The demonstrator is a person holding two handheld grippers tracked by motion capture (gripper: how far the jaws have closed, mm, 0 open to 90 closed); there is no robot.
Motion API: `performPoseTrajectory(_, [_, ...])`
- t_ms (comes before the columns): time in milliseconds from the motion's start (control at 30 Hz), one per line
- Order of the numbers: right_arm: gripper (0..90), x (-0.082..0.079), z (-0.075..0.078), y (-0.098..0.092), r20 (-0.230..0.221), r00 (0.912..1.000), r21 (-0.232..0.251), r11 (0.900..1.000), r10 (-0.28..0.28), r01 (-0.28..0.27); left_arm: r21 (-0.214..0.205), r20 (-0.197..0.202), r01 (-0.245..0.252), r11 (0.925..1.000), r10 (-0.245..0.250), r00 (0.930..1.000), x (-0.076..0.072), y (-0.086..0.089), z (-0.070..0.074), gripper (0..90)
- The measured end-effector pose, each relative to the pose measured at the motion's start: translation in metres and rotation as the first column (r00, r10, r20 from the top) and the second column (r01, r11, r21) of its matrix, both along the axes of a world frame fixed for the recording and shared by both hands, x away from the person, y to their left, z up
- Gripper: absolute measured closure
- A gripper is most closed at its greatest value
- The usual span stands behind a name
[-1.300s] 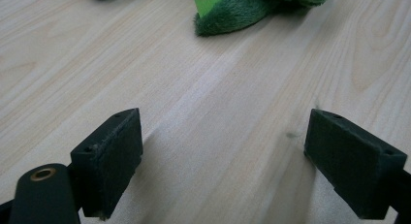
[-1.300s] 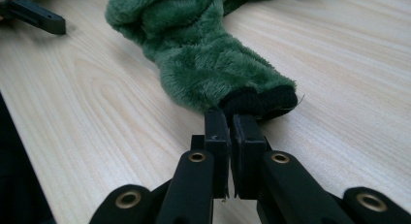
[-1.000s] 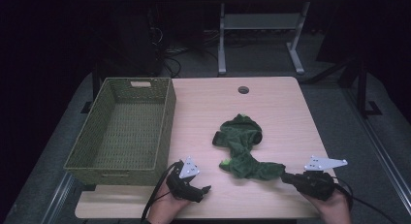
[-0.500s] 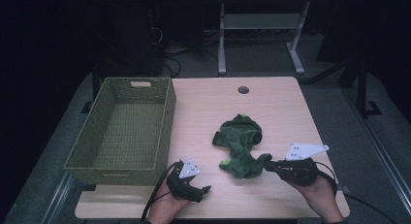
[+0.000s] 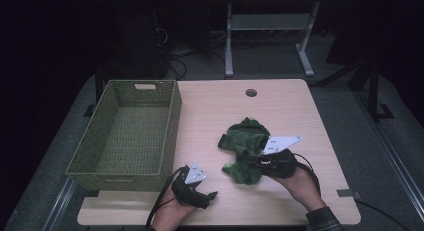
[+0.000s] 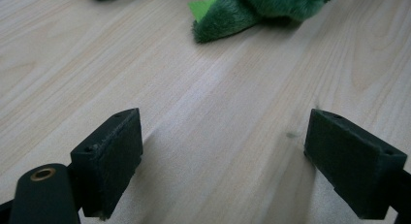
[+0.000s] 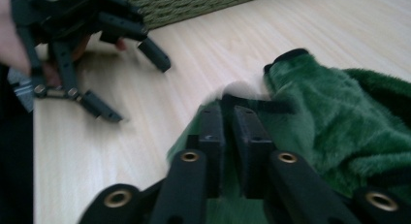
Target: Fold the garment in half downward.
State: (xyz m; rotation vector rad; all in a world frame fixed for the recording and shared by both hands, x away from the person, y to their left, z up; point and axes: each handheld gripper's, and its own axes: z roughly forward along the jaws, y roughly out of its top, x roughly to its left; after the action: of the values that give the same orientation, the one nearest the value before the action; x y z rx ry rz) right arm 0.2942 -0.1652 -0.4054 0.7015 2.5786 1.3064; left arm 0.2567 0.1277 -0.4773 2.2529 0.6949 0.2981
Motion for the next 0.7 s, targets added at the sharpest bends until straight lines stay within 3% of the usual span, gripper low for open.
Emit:
performPoseTrajectory(233, [80.6,0.009,0.007,-0.008,0.021,0.9975,0.034,0.9971,-0.068,0.067,0.002,-0.001,0.001,1.0,-0.001,1.0,0.0,0.0,0.0,13.0])
performPoseTrajectory(400, [83.5,0.017,0.0,-0.017,-0.032,0.989,0.026,0.989,-0.145,0.146,0.0,0.0,0.0,1.0,0.0,1.0,0.0,0.0,0.0,13.0])
performPoseTrajectory(467, [83.6,0.02,-0.009,-0.014,-0.062,0.9874,0.023,0.9889,-0.145,0.147,0.0,-0.001,0.001,1.0,-0.001,1.0,0.0,0.0,0.0,13.0])
performPoseTrajectory(700, [83.7,0.022,-0.031,0.007,-0.129,0.987,-0.067,0.9939,-0.096,0.088,0.002,0.0,0.003,1.0,-0.003,1.0,0.0,0.0,0.0,13.0])
